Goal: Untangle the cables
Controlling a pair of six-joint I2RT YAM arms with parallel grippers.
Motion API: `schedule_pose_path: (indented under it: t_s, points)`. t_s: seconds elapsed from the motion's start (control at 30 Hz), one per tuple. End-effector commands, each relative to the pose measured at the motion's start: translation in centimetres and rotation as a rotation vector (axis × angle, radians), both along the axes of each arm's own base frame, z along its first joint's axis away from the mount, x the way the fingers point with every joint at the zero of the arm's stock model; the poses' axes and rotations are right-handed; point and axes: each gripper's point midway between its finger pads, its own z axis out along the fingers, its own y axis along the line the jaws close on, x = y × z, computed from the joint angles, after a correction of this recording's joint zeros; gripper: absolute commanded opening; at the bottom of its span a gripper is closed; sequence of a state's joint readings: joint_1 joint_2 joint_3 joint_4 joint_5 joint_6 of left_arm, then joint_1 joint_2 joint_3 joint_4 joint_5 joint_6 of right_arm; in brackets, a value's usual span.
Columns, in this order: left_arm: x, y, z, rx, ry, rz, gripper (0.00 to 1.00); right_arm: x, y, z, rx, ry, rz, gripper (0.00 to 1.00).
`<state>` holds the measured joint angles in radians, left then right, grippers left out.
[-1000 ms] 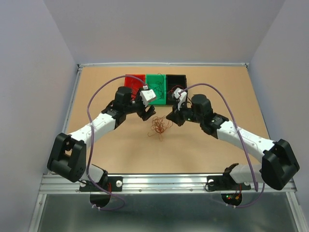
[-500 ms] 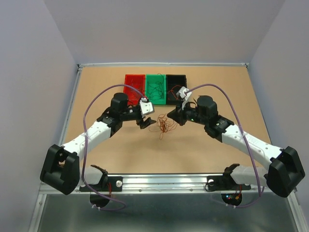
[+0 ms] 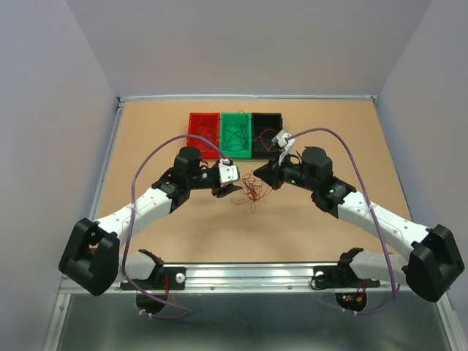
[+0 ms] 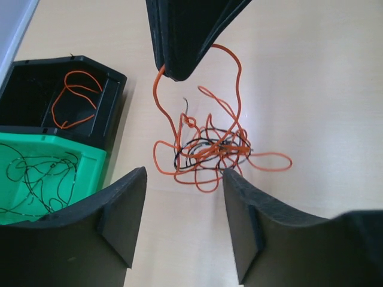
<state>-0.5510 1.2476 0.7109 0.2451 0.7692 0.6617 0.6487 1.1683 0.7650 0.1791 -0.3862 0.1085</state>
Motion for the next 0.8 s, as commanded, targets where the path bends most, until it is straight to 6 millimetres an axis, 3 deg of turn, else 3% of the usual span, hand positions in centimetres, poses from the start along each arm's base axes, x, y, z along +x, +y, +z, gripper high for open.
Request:
schedule_pose_path:
  t_s: [0.0, 0.23, 0.3, 0.77]
  points:
    - [0.3, -0.6, 1.2, -0.037, -0.038, -0.003, 0.54, 0.6, 0.1, 2.1, 0.064, -0.054, -0.029, 0.01]
    - [0.5, -0.4, 1.8, -0.061, -0.056, 0.025, 0.32, 0.7, 0.4, 2.3, 0.076, -0.057, -0.024, 0.01]
    - [0.5, -0.5, 1.7, -0.061, -0.059, 0.028, 0.31, 0.7, 0.4, 2.3, 0.077, -0.057, -0.025, 0.01]
    - [2.9, -0.8, 0.2, -0.033, -0.038, 0.101, 0.54, 0.1, 0.4, 2.7, 0.093, -0.066, -0.005, 0.00]
